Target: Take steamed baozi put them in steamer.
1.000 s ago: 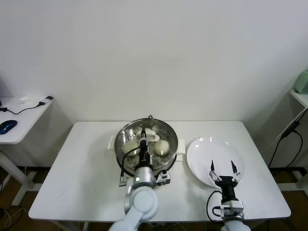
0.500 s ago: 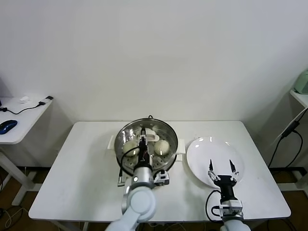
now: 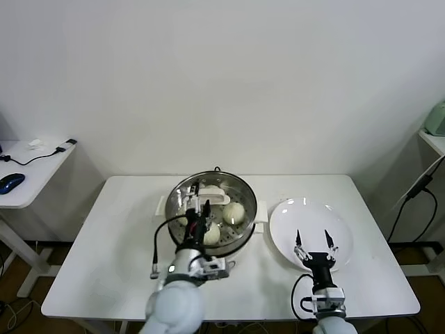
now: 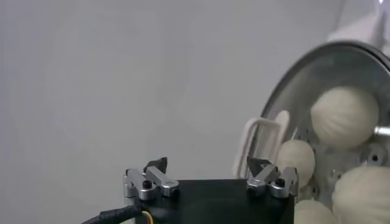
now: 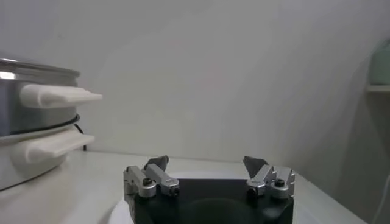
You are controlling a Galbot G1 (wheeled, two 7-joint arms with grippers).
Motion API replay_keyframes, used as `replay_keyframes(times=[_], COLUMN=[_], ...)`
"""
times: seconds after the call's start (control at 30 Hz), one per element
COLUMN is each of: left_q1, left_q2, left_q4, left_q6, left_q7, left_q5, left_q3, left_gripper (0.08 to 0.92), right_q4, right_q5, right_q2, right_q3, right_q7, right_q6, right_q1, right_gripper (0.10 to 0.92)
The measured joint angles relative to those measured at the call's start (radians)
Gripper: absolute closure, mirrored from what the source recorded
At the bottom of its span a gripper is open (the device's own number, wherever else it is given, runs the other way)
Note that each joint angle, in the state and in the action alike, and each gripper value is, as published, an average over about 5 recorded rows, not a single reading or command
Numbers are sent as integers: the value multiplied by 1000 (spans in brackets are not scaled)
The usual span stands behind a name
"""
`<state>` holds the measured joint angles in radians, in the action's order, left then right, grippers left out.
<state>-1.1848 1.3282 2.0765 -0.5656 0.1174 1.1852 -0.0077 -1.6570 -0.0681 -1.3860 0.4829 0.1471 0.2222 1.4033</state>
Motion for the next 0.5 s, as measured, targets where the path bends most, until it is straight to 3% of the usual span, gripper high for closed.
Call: replay_keyframes(times=[0.23, 0.5], left_q1=[-88, -221], left_q2=[-8, -54], left_q4=[68, 60], left_q6=[159, 319], left_q7=[-115, -175], left_q5=[-432, -961], left_q3=[-205, -508], left_gripper=[177, 177], right_q4=[-12, -16], right_q5=[-30, -71], right_q2=[27, 56], right_q3=[-21, -31], right_q7=[3, -9], right_q6=[9, 27], right_q1=[17, 39], right_gripper=[203, 203])
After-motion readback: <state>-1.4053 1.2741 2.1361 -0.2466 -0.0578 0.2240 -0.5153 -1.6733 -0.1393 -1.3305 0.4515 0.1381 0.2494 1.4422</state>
